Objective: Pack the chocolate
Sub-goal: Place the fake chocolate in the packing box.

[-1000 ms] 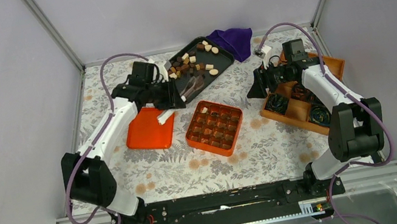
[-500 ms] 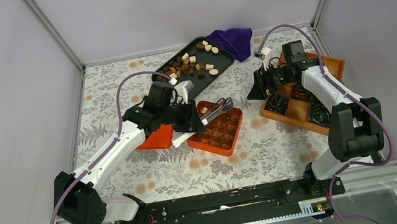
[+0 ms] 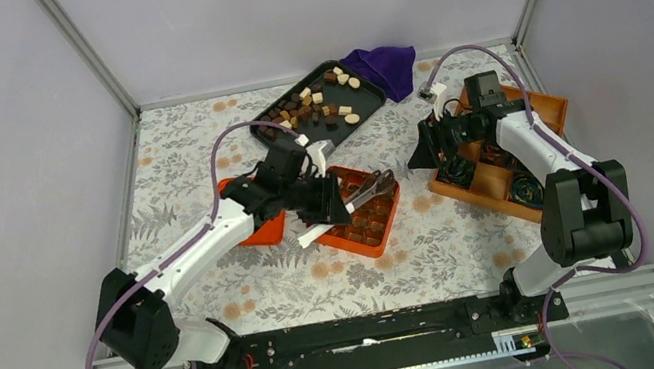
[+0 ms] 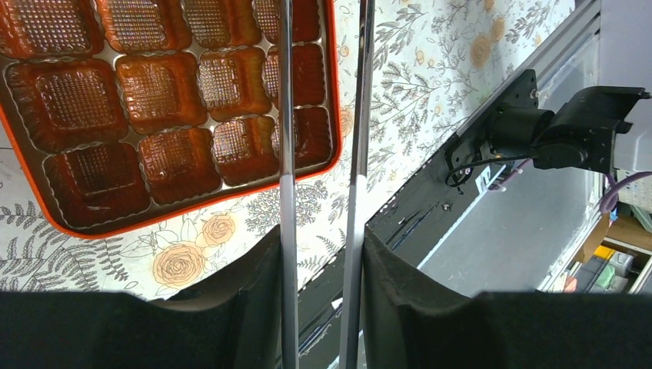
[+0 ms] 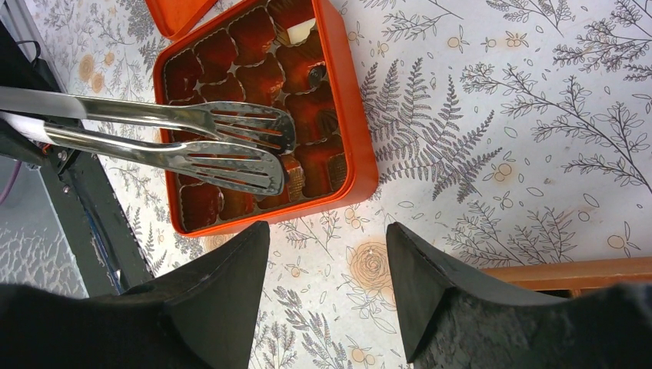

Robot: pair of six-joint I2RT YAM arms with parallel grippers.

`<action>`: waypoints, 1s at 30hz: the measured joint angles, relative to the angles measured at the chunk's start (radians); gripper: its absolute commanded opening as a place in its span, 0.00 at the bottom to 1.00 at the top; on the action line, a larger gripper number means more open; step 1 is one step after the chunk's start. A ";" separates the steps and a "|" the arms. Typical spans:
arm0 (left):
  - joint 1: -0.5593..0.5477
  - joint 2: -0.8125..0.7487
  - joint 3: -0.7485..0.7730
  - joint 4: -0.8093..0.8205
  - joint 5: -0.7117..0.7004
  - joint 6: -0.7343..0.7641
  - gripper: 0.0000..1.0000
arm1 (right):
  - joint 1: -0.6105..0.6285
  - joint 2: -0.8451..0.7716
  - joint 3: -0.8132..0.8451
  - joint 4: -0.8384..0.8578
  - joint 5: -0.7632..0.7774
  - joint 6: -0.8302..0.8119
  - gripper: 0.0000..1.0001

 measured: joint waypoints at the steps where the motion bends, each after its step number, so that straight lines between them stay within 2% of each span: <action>1: -0.003 0.006 0.000 0.003 -0.005 0.000 0.29 | 0.000 0.000 0.000 0.000 0.000 0.000 0.65; 30: -0.031 0.093 0.024 0.013 -0.075 0.001 0.50 | 0.000 0.000 0.000 0.003 0.000 0.000 0.65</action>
